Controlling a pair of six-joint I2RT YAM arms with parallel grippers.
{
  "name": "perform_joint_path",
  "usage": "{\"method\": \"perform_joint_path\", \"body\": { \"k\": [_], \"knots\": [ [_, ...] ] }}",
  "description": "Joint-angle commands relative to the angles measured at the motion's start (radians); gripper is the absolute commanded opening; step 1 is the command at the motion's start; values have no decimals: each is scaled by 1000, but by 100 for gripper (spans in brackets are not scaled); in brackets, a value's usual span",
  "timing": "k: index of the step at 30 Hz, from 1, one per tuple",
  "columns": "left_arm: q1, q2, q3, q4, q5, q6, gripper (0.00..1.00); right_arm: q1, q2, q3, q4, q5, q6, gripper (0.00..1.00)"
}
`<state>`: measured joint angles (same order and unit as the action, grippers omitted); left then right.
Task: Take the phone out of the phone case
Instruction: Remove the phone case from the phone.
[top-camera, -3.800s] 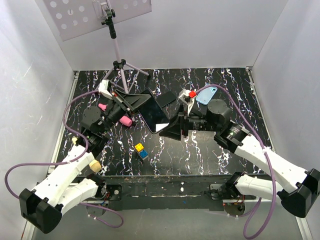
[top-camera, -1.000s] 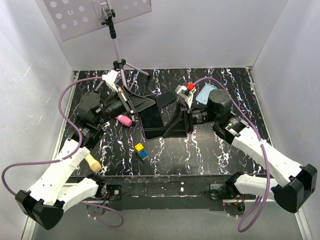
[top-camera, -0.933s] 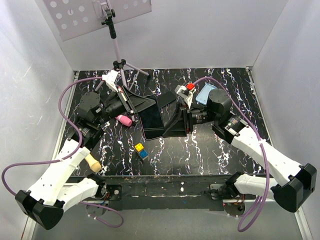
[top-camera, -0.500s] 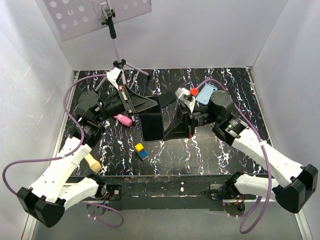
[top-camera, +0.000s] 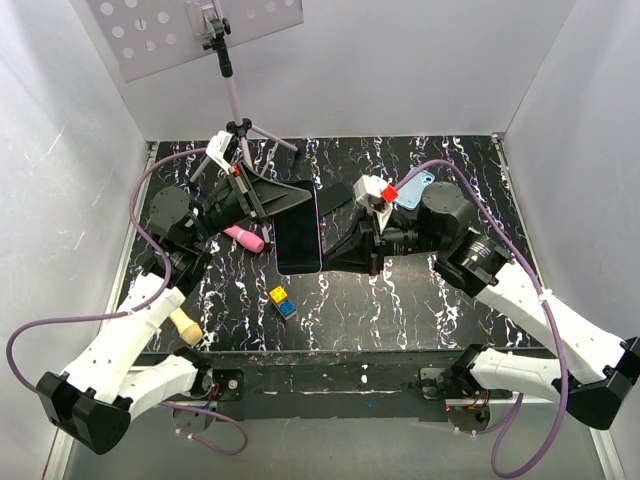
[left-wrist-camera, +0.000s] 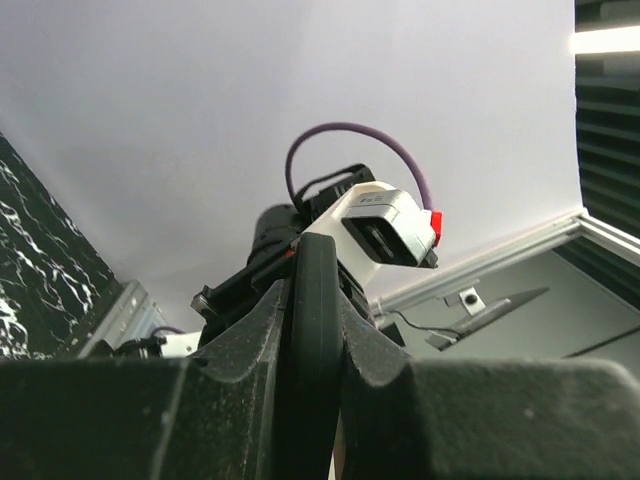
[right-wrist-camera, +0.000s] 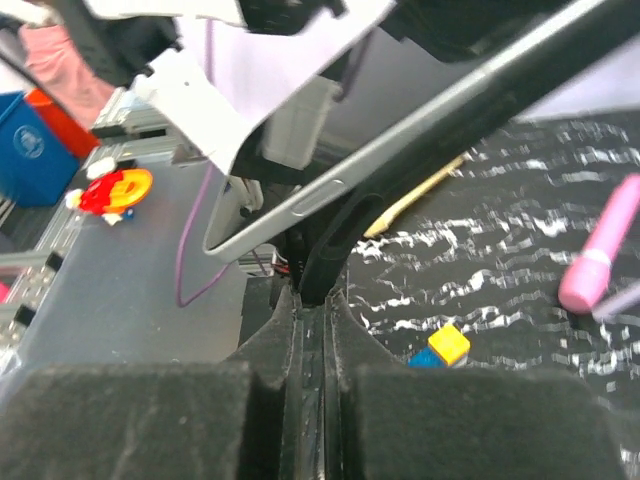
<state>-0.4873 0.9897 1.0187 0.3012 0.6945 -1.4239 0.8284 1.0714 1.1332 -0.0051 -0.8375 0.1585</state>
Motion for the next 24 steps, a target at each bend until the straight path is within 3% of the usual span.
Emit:
{"method": "perform_joint_path", "body": {
  "k": [1, 3, 6, 9, 13, 24],
  "knots": [
    [-17, -23, 15, -51, -29, 27, 0, -12, -4, 92, -155, 429, 18, 17],
    [-17, -39, 43, -161, -85, 144, 0, -12, -34, 60, -251, 486, 90, 42],
    [-17, -60, 54, -264, -177, 275, 0, -15, -93, -15, -309, 492, 221, 58],
    [-17, -63, 34, -271, -231, 321, 0, -31, -122, -42, -317, 402, 416, 57],
    [-17, -46, 14, -246, -242, 326, 0, -35, -166, -115, -133, 269, 600, 49],
    [-19, -62, -32, -220, -225, 304, 0, -46, -73, -148, 114, 149, 769, 36]
  ]
}}
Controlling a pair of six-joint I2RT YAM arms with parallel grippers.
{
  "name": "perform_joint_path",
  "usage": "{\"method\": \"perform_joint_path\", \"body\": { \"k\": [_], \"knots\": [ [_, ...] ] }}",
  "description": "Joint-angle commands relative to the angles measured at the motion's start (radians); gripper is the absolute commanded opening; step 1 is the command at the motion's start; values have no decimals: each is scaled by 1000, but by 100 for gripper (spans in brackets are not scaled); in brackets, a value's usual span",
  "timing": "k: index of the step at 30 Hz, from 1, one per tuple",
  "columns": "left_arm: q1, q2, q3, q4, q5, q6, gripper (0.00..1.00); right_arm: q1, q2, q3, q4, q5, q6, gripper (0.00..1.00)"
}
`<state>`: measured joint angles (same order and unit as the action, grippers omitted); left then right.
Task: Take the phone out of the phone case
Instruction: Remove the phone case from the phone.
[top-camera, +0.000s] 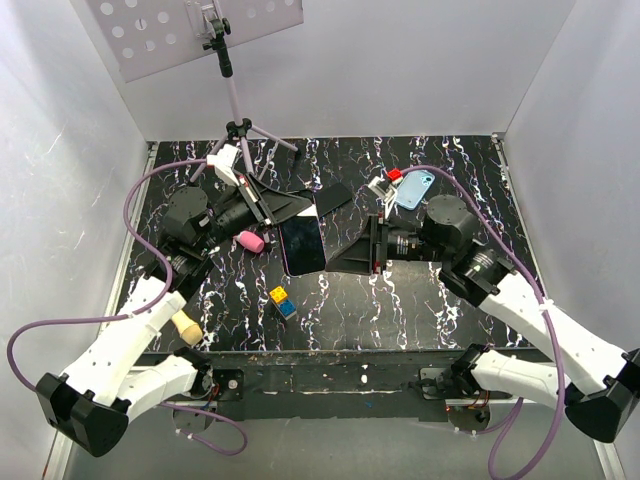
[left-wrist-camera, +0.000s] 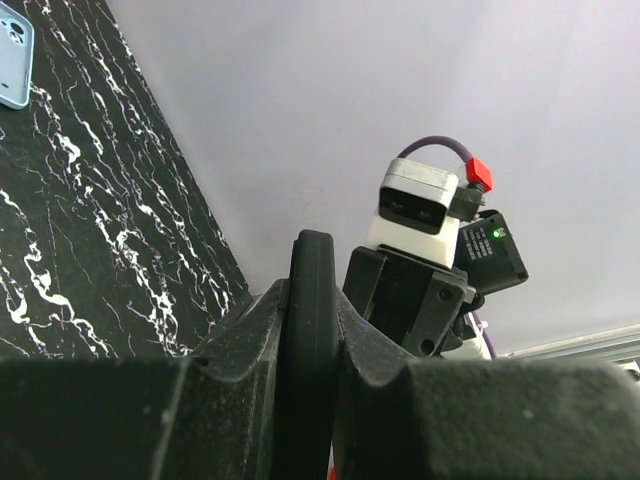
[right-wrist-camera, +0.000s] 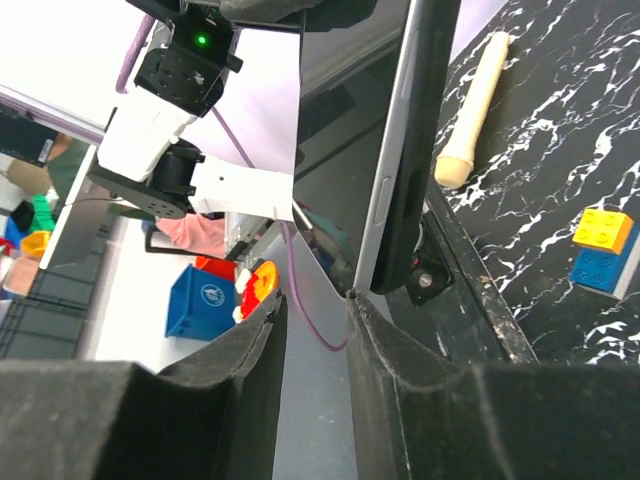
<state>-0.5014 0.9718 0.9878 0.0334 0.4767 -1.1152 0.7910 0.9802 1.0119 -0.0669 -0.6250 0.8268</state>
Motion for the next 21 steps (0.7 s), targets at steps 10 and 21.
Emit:
{"method": "perform_joint_path", "body": {
  "k": [10, 21],
  "knots": [
    [-3, -53, -3, 56, 3, -6, 0, -9, 49, -61, 228, -78, 118, 38],
    [-3, -44, -50, 120, 26, -66, 0, -9, 138, -87, 440, -117, 248, 34]
  ]
}}
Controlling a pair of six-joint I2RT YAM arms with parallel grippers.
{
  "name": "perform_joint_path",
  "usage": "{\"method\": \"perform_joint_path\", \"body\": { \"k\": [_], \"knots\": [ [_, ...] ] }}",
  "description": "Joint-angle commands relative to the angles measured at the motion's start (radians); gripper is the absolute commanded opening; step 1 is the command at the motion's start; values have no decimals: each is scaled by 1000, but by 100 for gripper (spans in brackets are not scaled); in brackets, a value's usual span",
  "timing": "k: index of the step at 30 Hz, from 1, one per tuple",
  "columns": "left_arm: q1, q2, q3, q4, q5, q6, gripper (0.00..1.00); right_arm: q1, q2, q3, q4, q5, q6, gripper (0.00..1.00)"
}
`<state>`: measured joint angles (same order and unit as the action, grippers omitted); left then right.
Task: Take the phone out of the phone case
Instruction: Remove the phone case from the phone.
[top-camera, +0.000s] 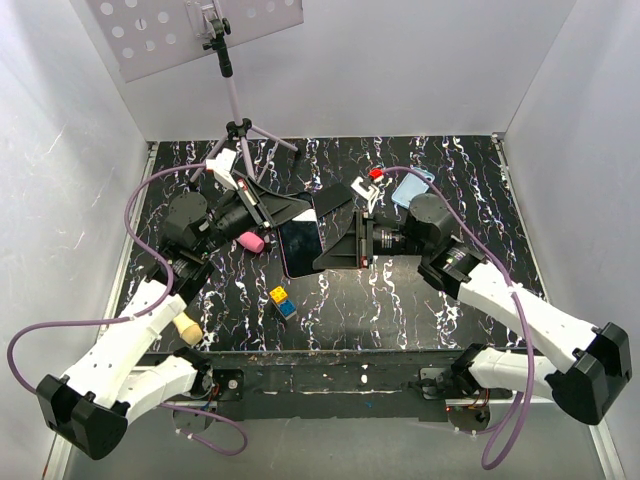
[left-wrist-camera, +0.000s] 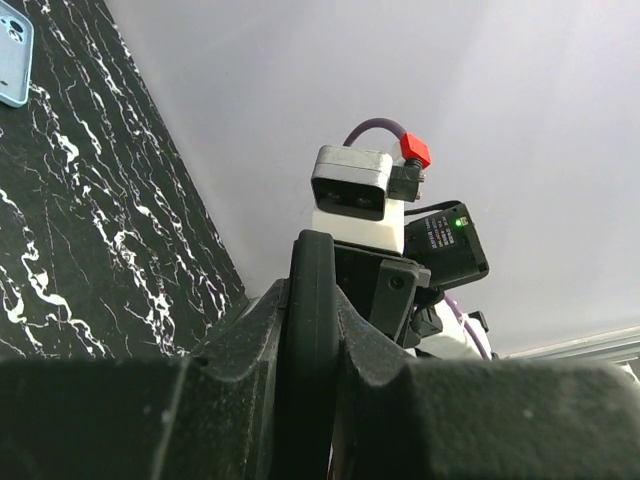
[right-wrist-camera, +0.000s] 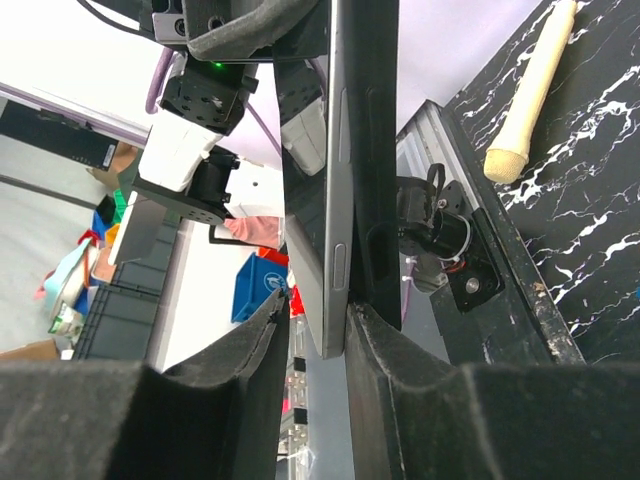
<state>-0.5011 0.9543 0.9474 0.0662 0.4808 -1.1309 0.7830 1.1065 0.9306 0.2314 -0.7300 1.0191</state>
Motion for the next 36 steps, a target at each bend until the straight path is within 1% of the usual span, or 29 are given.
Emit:
{"method": "perform_joint_path", "body": {
  "k": [1, 8, 12, 13, 15, 17, 19, 21, 23, 24, 26, 28, 31, 33, 36],
  "knots": [
    [-4, -26, -15, 90, 22, -56, 0, -1, 15, -7, 163, -12, 70, 33],
    [-5, -26, -55, 129, 42, -92, 0, -1, 61, -10, 243, -26, 121, 23],
    [-5, -26, -44, 87, 50, -67, 0, -1, 76, -16, 282, -45, 150, 3],
    [-5, -28, -32, 60, 48, -52, 0, -1, 73, -21, 286, -45, 151, 1],
    [-5, -26, 0, -11, 38, -20, 0, -1, 67, -24, 281, -48, 148, 1],
    [-5, -26, 5, -14, 44, -10, 2, -2, 55, -36, 295, -54, 150, 1],
    [-4, -26, 1, -11, 47, -18, 19, -2, 39, -47, 299, -46, 160, 1],
    [-2, -32, -5, 6, 50, -30, 40, -2, 32, -49, 302, -45, 171, 1],
    [-2, -37, -22, 36, 53, -41, 58, -2, 29, -53, 330, -55, 194, 1],
    [-2, -38, -32, 50, 62, -38, 65, -4, 26, -61, 348, -57, 205, 1],
    [-1, -43, -26, 38, 76, -12, 73, -10, 23, -70, 373, -62, 226, 1],
    [-1, -60, -29, 18, 90, 38, 78, -21, 15, -82, 396, -66, 254, 1],
    [1, -112, -56, 3, 87, 95, 81, -34, 1, -111, 463, -75, 305, 1],
    [1, -156, -82, 0, 90, 124, 82, -45, 0, -119, 497, -92, 334, 1],
    [1, -218, -137, 55, 123, 152, 81, -53, 3, -141, 580, -108, 389, 1]
  ]
}}
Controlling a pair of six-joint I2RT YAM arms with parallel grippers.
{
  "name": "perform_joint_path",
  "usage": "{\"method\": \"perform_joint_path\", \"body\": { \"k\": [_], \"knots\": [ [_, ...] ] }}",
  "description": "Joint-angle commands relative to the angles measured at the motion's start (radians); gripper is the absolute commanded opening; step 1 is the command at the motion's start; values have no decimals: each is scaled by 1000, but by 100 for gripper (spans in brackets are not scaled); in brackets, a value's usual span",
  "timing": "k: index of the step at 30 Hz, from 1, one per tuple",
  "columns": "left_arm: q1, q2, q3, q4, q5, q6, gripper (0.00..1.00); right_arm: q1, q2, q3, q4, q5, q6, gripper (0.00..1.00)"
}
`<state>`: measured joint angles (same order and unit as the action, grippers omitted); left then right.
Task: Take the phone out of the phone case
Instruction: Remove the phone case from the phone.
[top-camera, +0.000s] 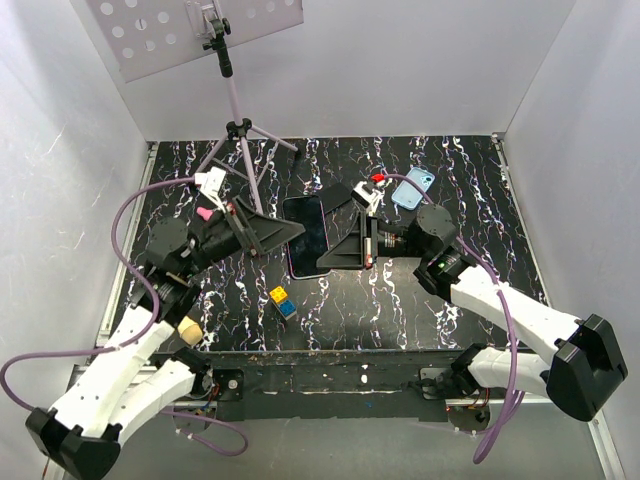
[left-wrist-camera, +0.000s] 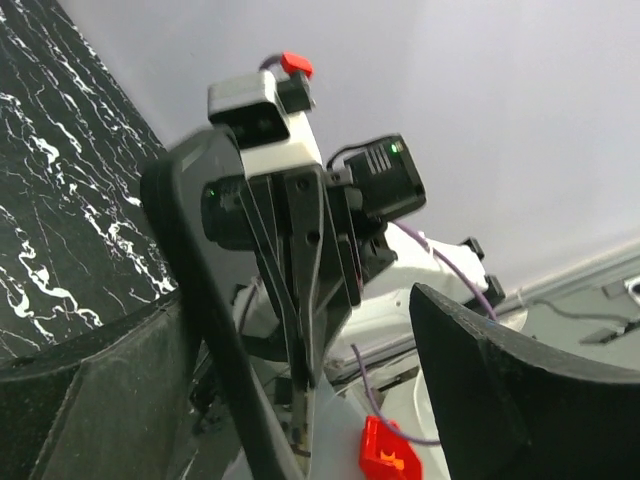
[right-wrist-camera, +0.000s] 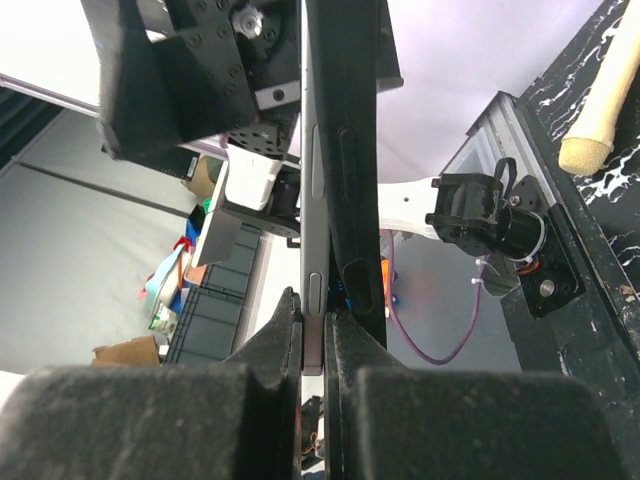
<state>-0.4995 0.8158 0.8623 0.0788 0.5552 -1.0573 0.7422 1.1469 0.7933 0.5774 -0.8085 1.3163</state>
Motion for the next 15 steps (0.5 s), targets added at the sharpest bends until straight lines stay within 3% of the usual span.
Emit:
{"method": "perform_joint_path", "body": {
  "k": [1, 6, 15],
  "knots": [
    [1, -98, -72, 59, 57, 80, 79, -17, -35, -8, 261, -34, 110, 1],
    [1, -150, -146, 125, 121, 85, 67, -23, -30, -20, 364, -50, 181, 1],
    [1, -167, -200, 279, 290, 63, 76, -27, -32, -11, 364, -50, 193, 1]
  ]
}}
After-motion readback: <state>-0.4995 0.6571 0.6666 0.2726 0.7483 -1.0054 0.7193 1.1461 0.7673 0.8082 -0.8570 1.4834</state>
